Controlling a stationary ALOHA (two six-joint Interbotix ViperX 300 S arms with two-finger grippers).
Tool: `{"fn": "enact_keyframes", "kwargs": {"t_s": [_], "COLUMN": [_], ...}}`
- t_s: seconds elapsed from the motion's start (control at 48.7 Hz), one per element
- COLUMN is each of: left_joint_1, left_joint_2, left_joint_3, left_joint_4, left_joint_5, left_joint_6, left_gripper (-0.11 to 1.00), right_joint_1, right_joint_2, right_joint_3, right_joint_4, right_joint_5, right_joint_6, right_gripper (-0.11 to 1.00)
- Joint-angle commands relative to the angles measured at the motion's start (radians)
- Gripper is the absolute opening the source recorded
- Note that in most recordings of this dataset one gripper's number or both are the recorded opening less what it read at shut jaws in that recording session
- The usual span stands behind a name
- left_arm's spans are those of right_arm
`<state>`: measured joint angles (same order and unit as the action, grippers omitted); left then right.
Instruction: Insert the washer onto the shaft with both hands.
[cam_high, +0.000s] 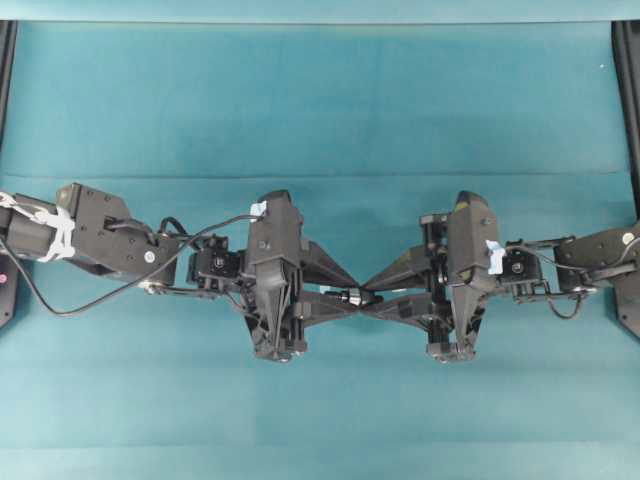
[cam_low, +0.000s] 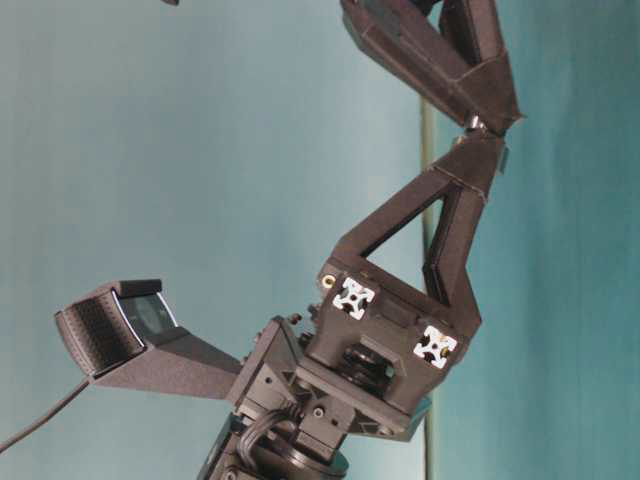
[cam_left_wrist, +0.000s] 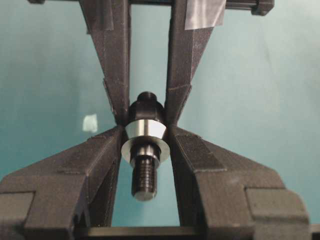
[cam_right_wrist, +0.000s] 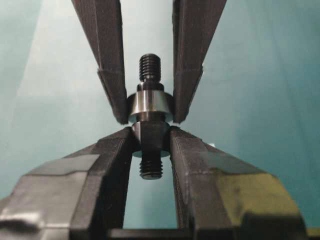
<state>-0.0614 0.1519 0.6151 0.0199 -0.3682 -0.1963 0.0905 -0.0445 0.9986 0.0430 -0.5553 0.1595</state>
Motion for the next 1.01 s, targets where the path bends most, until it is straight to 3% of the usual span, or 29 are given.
{"fn": "enact_keyframes", "kwargs": {"t_s": [0.0, 0.246, 0.37, 0.452, 0.739, 0.985], "left_joint_1": [0.002, 0.002, 0.003, 0.003, 0.003, 0.008], "left_joint_2": [-0.008, 0.002, 0.003, 0.003, -0.005, -0.097], "left_joint_3": [-0.021, -0.048, -0.052, -0.051, -0.054, -0.031], "left_joint_4": [0.000, 0.000, 0.000, 0.000, 0.000, 0.000], "left_joint_5": [-0.005, -0.005, -0.003, 0.008, 0.029, 0.046], "left_joint_6": [0.002, 0.003, 0.005, 0.003, 0.002, 0.002], "left_gripper": [0.37, 0.40, 0.74, 0.88, 0.87, 0.87], "right_joint_1": [0.003, 0.005, 0.003, 0.003, 0.003, 0.003], "right_joint_2": [-0.008, -0.002, 0.000, 0.000, 0.000, -0.003], "right_joint_3": [-0.011, -0.015, -0.015, -0.014, -0.008, 0.005], "right_joint_4": [-0.005, -0.005, -0.005, -0.005, -0.005, -0.005], "right_joint_5": [-0.003, -0.003, -0.006, -0.006, -0.011, -0.032], "right_joint_6": [-0.003, -0.005, -0.005, -0.006, -0.006, -0.005], "right_gripper": [0.00, 0.00, 0.00, 0.00, 0.00, 0.00]}}
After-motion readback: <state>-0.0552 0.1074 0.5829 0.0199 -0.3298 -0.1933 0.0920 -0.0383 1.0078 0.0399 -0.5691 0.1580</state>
